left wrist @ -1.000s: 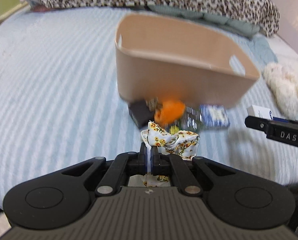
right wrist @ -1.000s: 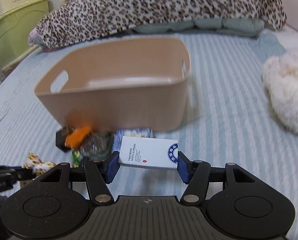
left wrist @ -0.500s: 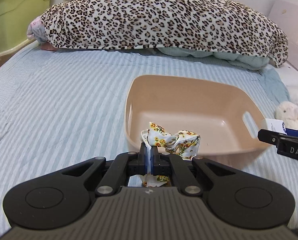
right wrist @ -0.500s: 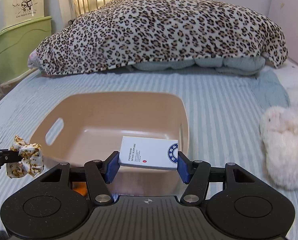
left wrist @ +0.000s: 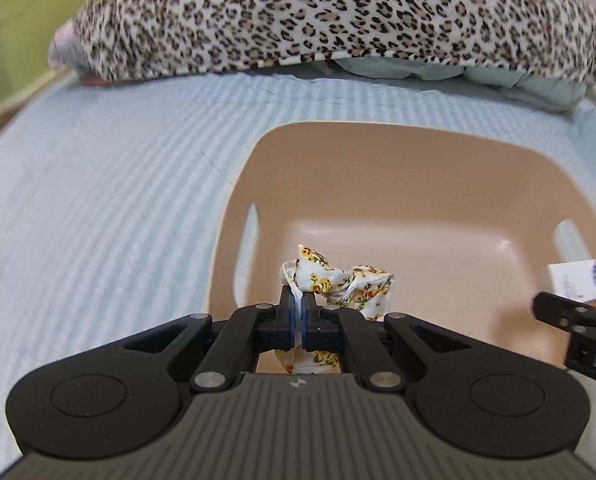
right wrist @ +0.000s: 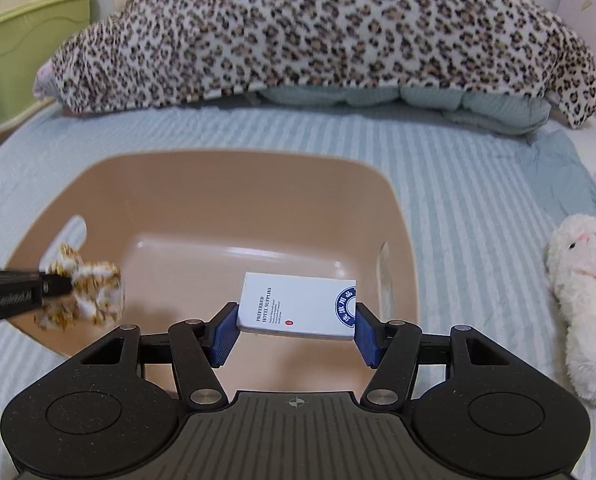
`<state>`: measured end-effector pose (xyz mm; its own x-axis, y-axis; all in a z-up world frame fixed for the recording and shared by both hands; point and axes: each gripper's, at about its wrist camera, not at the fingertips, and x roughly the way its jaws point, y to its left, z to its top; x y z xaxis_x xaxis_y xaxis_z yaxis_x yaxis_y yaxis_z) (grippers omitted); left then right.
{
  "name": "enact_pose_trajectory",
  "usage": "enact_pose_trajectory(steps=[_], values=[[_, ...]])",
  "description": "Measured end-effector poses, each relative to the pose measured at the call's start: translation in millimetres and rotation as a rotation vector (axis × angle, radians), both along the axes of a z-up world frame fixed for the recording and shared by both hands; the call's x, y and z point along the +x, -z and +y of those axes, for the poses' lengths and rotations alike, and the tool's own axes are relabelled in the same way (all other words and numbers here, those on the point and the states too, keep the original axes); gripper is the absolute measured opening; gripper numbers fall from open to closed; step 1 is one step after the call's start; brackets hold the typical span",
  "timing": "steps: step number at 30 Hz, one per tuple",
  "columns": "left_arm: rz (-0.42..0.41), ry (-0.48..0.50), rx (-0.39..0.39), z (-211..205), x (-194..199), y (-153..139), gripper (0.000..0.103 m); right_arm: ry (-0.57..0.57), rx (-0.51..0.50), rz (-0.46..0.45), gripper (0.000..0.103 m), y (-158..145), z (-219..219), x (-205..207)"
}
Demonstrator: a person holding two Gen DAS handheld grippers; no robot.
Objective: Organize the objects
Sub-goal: 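Carry the white box and scrunchie into the beige basket and open both grippers, then grasp the blue-and-white tea box with the right gripper while the left gripper grasps the black cube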
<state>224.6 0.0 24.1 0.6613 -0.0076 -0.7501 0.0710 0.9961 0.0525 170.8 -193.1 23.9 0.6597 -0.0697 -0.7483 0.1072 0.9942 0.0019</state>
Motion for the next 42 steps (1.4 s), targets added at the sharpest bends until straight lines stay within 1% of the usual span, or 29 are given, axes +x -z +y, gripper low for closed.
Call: enact_pose_trajectory(steps=[2, 4, 5, 7, 8, 9, 11, 12, 13, 14, 15, 16, 19, 22, 25, 28, 31, 34, 37, 41, 42], values=[[0.004, 0.002, -0.002, 1, 1, -1, 0.003, -0.012, -0.016, 0.014, 0.057, 6, 0, 1], [0.014, 0.011, -0.042, 5, 2, -5, 0.004, -0.020, -0.040, 0.013, 0.058, 7, 3, 1], [0.012, 0.014, -0.054, 7, 1, -8, 0.005, -0.020, -0.034, 0.015, 0.065, 5, 2, 1], [-0.003, 0.012, -0.054, 9, -4, -17, 0.012, -0.014, -0.011, 0.011, 0.066, 0, 1, -2], [-0.007, 0.012, -0.054, 11, -7, -20, 0.020, -0.012, -0.004, 0.003, 0.070, -4, 1, -5], [-0.008, 0.015, -0.057, 12, -10, -24, 0.037, -0.011, -0.005, -0.006, 0.072, -9, 1, -8], [-0.018, 0.022, -0.073, 18, -20, -31, 0.056, -0.012, -0.016, -0.036, 0.081, -19, 3, -17], [-0.028, 0.031, -0.091, 21, -27, -35, 0.056, -0.013, -0.023, -0.048, 0.084, -24, 3, -21], [-0.032, 0.038, -0.104, 24, -32, -38, 0.056, -0.013, -0.028, -0.058, 0.089, -28, 3, -26], [-0.036, 0.046, -0.111, 26, -38, -41, 0.059, -0.010, -0.030, -0.064, 0.094, -31, 3, -32], [-0.039, 0.040, -0.101, 27, -44, -44, 0.069, -0.004, -0.027, -0.067, 0.096, -33, 2, -38], [-0.044, 0.030, -0.087, 29, -49, -46, 0.073, 0.001, -0.021, -0.070, 0.097, -36, 1, -43], [-0.051, 0.035, -0.075, 36, -63, -48, 0.074, 0.008, -0.003, -0.067, 0.099, -39, 0, -58], [-0.027, 0.042, -0.065, 43, -74, -44, 0.074, 0.009, 0.006, -0.059, 0.103, -39, 0, -72], [0.006, 0.044, -0.051, 49, -82, -34, 0.075, 0.002, -0.001, -0.039, 0.103, -32, 2, -82], [0.057, 0.046, -0.050, 53, -85, -19, 0.075, 0.000, -0.007, 0.000, 0.103, -17, 4, -86], [0.113, 0.058, -0.050, 54, -84, -2, 0.075, 0.002, 0.009, 0.043, 0.103, -1, 6, -88], [0.152, 0.066, -0.034, 53, -81, 13, 0.075, -0.001, 0.005, 0.079, 0.103, 17, 10, -90], [0.170, 0.082, -0.011, 49, -77, 24, 0.075, -0.010, -0.002, 0.115, 0.103, 32, 12, -88], [0.179, 0.102, -0.017, 47, -72, 33, 0.075, -0.025, 0.004, 0.156, 0.103, 49, 14, -85], [0.179, 0.111, -0.020, 46, -70, 35, 0.078, -0.029, 0.005, 0.164, 0.103, 53, 14, -85]])
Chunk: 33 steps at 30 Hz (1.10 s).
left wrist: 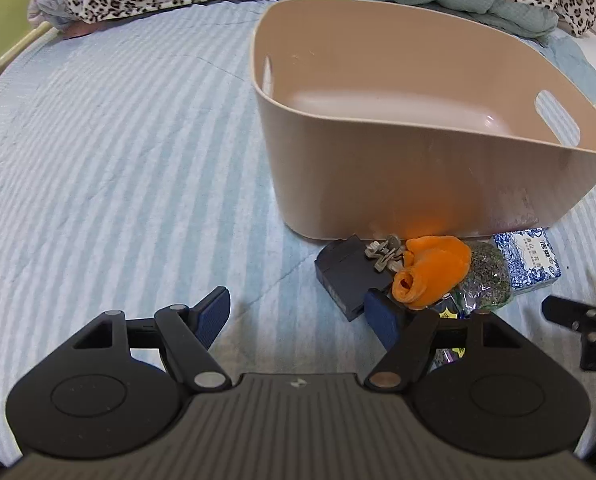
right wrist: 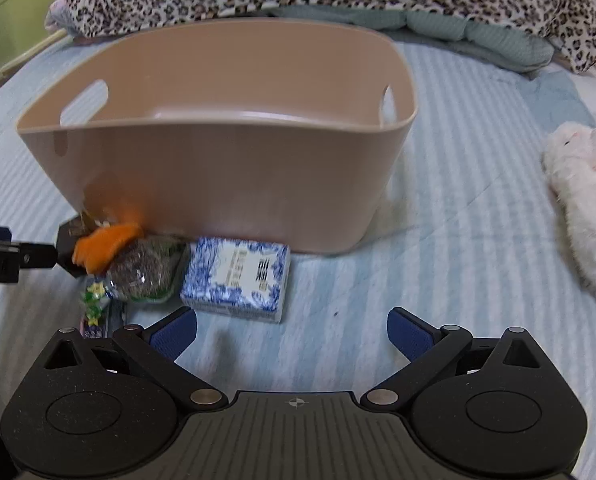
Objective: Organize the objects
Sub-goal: 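Grasp the blue-and-white tea box with the right gripper while the left gripper grasps the black cube, then lift the tea box and black cube into the basket and open both grippers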
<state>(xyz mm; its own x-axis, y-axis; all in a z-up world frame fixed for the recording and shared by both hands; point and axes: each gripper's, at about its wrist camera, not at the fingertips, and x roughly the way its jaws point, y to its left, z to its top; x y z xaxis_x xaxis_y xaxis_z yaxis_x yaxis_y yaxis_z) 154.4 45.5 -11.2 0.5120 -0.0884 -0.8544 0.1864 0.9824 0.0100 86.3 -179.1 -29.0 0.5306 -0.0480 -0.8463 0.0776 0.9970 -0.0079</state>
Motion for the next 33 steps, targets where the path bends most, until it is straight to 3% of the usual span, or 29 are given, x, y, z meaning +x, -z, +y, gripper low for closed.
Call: enact_pose_trajectory(steps=[2, 10, 16, 21, 24, 27, 28, 33], values=[[-0.005, 0.019, -0.011, -1, 3, 4, 0.083, -0.010, 0.005, 0.014, 0.103, 6, 1, 1], [-0.027, 0.095, 0.046, -9, 15, 23, 0.083, -0.018, 0.061, 0.034, 0.103, 16, 4, 6], [-0.071, 0.083, 0.008, -4, 21, 23, 0.081, 0.004, 0.097, 0.007, 0.103, 19, 5, 10], [-0.022, 0.091, -0.081, 1, 23, 26, 0.046, 0.023, 0.108, -0.025, 0.101, 19, 2, 13], [-0.031, 0.104, -0.081, -1, 19, 23, 0.046, 0.015, 0.090, -0.028, 0.091, 18, 4, 12], [-0.026, 0.109, -0.096, 1, 17, 23, 0.046, -0.006, 0.080, -0.029, 0.074, 16, 2, 9], [-0.030, 0.105, -0.093, 2, 16, 22, 0.046, -0.009, 0.076, -0.030, 0.062, 13, 4, 8], [-0.047, 0.086, -0.083, 8, 10, 17, 0.046, -0.020, 0.068, -0.022, 0.061, 8, 1, 8]])
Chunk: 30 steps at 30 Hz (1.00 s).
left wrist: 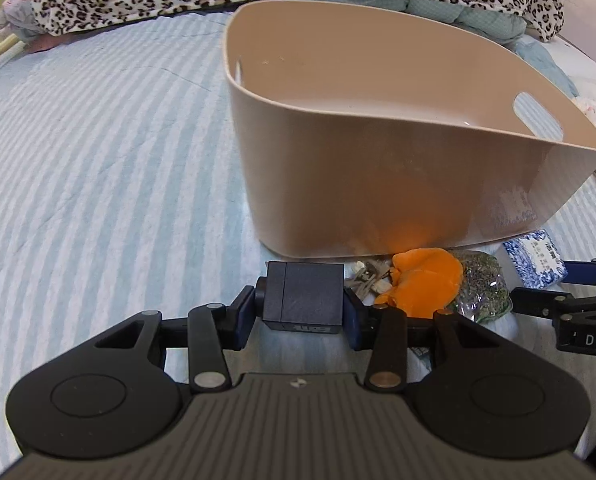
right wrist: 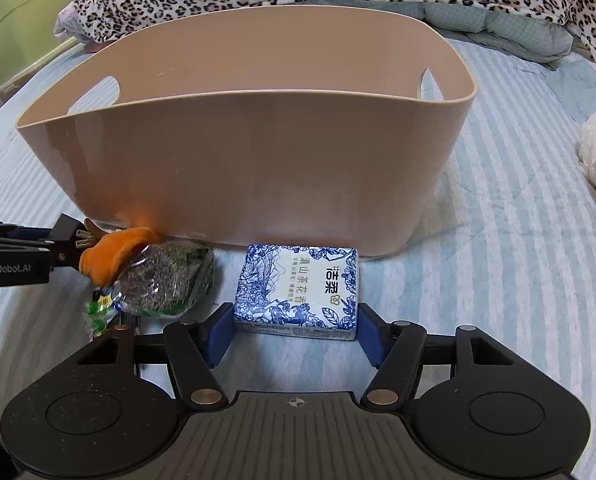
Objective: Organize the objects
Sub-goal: 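Lift the tea box and black cube into the basket and open both grippers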
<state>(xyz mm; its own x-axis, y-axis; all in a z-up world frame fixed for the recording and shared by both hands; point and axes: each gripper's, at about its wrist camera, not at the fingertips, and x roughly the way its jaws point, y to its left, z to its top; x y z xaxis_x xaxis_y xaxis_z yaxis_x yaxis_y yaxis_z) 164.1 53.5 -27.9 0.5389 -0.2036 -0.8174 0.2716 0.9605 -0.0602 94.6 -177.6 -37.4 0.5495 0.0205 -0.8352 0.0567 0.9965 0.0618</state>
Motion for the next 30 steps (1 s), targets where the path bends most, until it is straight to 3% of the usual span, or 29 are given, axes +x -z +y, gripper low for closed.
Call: enact_pose_trajectory(steps=[8, 17, 30], values=[[-0.034, -0.023, 0.019, 6, -22, -21, 0.046, 0.017, -0.017, -0.021, 0.060, -19, -4, -17], [-0.133, -0.027, 0.033, 6, -47, -55, 0.046, 0.029, -0.001, -0.078, 0.060, -51, -14, -35], [-0.308, -0.005, -0.037, -10, -52, -137, 0.046, 0.017, -0.027, -0.276, 0.060, -118, -23, -36]])
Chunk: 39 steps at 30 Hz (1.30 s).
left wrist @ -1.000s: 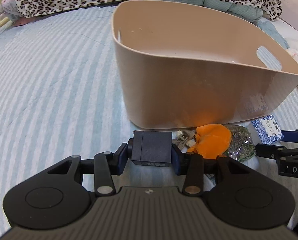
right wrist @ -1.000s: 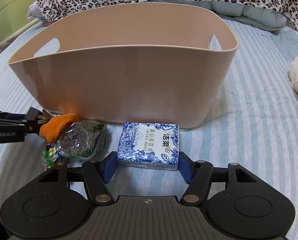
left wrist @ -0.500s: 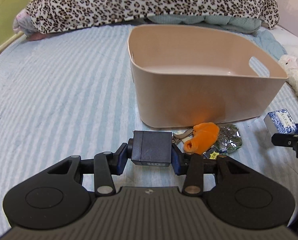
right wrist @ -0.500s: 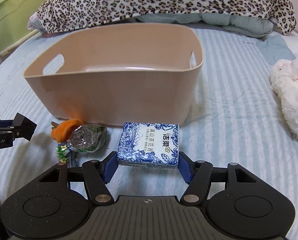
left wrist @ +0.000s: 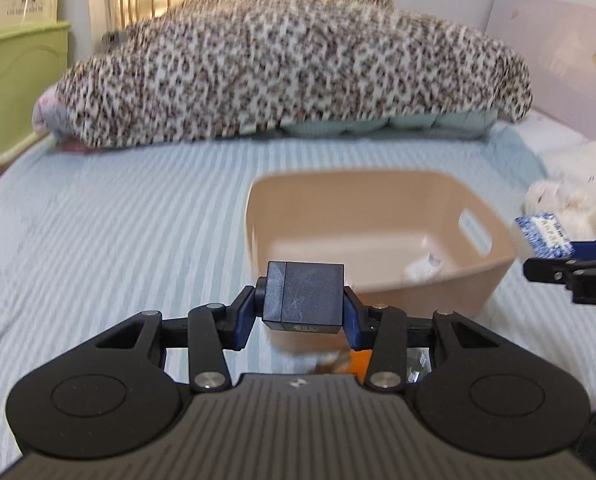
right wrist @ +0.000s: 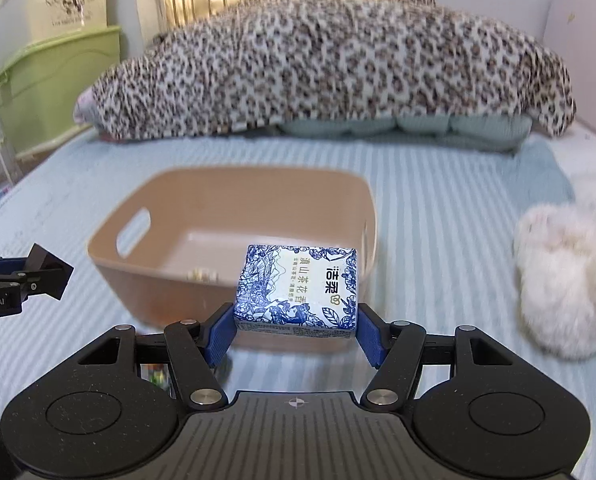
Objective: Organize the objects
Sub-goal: 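Lift the tea box and black cube into the basket and open both grippers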
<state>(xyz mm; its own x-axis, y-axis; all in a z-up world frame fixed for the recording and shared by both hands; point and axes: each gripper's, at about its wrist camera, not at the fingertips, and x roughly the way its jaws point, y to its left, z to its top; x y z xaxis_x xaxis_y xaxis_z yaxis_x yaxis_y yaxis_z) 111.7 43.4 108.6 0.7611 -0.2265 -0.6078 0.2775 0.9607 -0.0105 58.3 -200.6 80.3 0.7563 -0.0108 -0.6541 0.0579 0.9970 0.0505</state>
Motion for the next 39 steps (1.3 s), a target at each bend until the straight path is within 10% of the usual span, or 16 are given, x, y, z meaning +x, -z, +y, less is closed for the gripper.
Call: enact_pose_trajectory(steps=[13, 35, 39], values=[[-0.032, -0.007, 0.078, -42, 69, -2, 0.046, 0.037, -0.044, -0.056, 0.060, -17, -1, 53], [0.168, -0.070, 0.154, -55, 121, 71, 0.046, 0.025, -0.112, 0.154, 0.068, 52, 6, 114], [0.133, -0.070, 0.160, -51, 109, 52, 0.072, 0.028, -0.096, 0.121, 0.078, 41, 5, 105]])
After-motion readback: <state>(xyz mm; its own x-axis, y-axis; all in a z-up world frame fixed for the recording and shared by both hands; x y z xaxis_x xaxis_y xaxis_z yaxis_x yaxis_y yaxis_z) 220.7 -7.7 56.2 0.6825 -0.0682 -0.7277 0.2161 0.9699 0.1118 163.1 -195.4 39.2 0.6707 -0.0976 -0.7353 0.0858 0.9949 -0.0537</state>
